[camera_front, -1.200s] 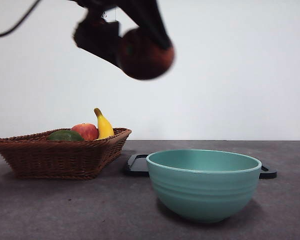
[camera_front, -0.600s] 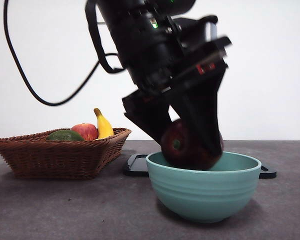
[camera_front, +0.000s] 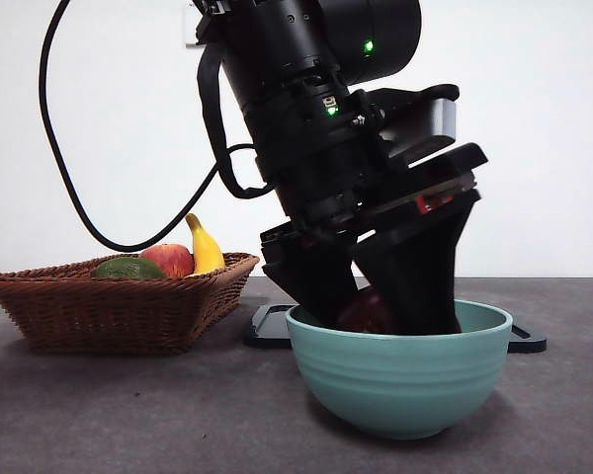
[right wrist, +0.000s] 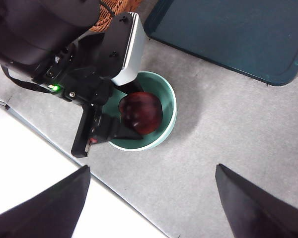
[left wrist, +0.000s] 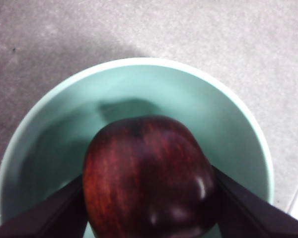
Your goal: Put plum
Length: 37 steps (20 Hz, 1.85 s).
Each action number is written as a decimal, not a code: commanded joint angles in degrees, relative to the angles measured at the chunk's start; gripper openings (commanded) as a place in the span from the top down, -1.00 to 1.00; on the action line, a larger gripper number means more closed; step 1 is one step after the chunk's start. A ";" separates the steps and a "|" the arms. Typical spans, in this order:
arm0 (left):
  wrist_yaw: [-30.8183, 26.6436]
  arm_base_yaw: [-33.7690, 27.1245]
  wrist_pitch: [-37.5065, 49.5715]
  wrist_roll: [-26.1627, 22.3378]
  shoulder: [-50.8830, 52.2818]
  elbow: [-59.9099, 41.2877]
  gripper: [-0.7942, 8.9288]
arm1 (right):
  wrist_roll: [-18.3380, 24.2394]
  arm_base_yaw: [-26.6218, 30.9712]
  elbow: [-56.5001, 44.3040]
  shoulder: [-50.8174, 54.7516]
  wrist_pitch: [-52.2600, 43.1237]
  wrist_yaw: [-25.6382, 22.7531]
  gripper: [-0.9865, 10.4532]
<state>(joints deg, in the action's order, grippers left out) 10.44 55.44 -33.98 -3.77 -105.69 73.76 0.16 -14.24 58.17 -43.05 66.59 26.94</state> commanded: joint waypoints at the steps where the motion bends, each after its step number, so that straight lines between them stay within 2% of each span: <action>1: 0.04 0.90 0.55 -0.70 -1.27 1.20 -0.07 | -0.15 -0.26 1.09 -0.33 -0.37 0.04 0.12; 9: 0.04 0.98 -0.83 0.22 0.26 2.84 -0.06 | -0.15 -0.26 1.09 -0.33 -0.35 0.04 0.12; 16: 0.04 -0.59 -2.08 0.79 8.33 6.25 -0.06 | -0.13 -0.26 1.09 -0.33 -0.33 0.04 0.12; 23: 0.04 -10.08 -3.45 3.43 22.05 6.25 -0.06 | -0.09 -0.26 1.09 -0.33 -0.35 0.04 0.12; 31: 0.57 -21.77 -14.78 1.36 36.61 5.07 -0.06 | 0.33 -0.26 1.09 -0.33 -0.68 0.04 0.12; 35: 4.02 -24.61 -16.17 1.22 44.41 -2.64 -0.06 | 0.35 -0.26 1.09 -0.35 -0.85 0.04 0.12; 37: 7.56 -24.96 -16.24 1.66 48.35 -8.46 -0.06 | 0.35 -0.26 1.09 -0.35 -0.90 0.04 0.12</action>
<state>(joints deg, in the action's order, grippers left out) 17.89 30.24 -50.46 -2.02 -56.77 64.58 0.19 -14.24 58.17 -43.05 66.17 26.94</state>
